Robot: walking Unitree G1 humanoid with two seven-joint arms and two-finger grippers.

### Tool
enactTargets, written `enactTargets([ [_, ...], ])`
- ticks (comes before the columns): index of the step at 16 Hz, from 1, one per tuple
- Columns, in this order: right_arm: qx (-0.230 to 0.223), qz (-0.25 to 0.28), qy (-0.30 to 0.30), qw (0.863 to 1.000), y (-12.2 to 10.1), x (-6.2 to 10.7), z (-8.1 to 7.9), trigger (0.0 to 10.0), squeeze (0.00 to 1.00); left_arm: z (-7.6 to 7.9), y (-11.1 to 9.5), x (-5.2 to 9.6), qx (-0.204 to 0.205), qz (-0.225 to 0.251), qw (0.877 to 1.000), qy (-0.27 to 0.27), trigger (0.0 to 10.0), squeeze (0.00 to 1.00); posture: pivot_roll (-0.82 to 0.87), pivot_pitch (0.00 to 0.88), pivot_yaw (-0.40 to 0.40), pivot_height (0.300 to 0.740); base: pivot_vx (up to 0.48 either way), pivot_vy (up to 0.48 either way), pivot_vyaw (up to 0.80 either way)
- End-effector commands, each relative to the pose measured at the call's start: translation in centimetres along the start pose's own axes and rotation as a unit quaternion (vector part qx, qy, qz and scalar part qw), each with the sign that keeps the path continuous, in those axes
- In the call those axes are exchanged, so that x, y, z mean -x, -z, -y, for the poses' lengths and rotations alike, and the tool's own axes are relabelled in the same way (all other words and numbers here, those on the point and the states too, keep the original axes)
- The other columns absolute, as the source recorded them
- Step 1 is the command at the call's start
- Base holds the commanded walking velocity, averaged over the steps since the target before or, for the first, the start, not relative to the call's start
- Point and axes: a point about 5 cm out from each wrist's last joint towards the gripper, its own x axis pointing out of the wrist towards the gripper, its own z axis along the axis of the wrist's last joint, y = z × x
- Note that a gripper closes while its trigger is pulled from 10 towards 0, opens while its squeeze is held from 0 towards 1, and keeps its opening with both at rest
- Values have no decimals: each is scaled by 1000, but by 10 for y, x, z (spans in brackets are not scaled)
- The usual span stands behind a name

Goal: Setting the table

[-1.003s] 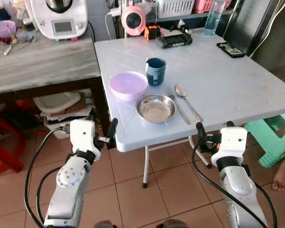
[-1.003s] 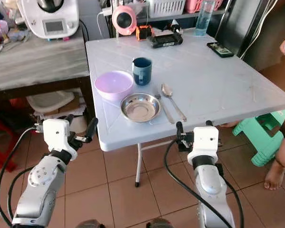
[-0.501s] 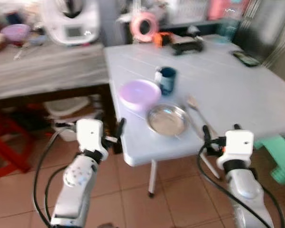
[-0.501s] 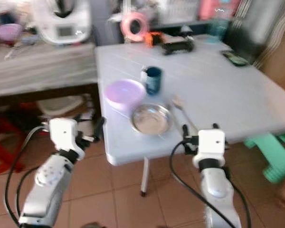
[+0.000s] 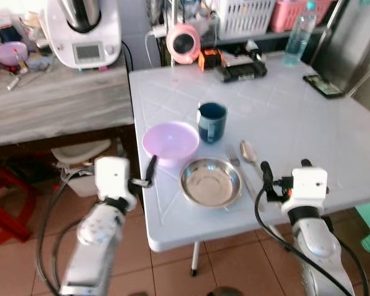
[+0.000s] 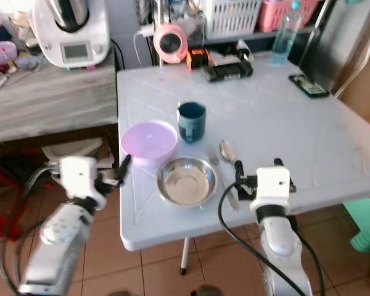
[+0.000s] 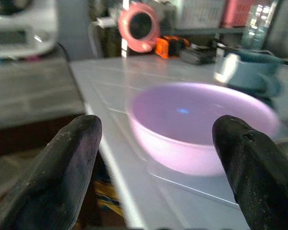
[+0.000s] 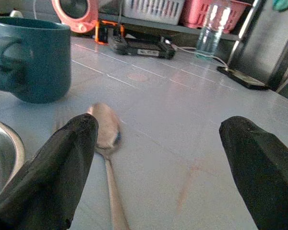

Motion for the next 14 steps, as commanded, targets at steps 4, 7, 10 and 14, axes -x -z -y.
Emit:
enactTargets([
  [4, -8, 0, -21, 1000, -1, 1, -9, 10000, 0, -9, -3, 6, -8, 4, 1000, 8, 10000, 0, -34, 0, 17, 740, 0, 0, 0],
  [7, -13, -9, -51, 999, 2, 2, -13, 10000, 0, -17, 2, 20, -27, -15, 999, 44, 10000, 0, -21, 0, 18, 740, 0, 0, 0],
  [10, -34, -30, -92, 995, 8, 4, -18, 10000, 0, -25, 3, 27, -44, -25, 997, 56, 10000, 0, -12, 0, 19, 740, 0, 0, 0],
  [14, -70, -50, -142, 986, 10, 2, -25, 10000, 0, -21, 1, 28, -44, -23, 996, 68, 10000, 0, -11, 0, 21, 740, 0, 0, 0],
])
